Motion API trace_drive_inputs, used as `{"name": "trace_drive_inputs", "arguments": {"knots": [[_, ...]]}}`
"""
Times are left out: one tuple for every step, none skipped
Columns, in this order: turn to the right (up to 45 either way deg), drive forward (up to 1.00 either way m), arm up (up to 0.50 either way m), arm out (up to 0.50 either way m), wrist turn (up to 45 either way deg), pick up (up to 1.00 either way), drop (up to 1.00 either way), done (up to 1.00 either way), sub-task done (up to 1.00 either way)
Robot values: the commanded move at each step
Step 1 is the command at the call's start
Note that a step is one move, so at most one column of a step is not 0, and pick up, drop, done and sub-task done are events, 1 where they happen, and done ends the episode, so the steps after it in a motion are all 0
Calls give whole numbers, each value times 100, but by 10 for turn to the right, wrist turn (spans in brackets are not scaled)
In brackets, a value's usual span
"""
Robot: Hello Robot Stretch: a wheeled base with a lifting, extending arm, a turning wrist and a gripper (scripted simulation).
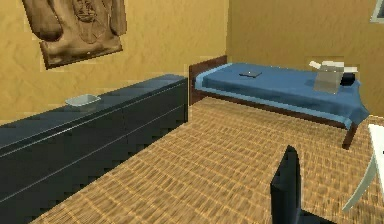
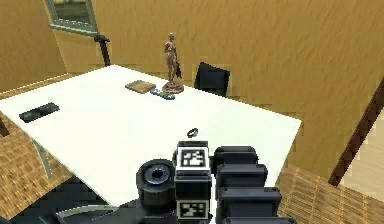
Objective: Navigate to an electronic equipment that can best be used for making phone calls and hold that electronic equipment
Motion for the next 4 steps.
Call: {"name": "trace_drive_inputs", "arguments": {"knots": [[0, 0, 0, 0, 450, 0, 0, 0, 0], [0, 0, 0, 0, 450, 0, 0, 0, 0], [0, 0, 0, 0, 150, 0, 0, 0, 0], [0, 0, -30, 0, 0, 0, 0, 0, 0]]}}
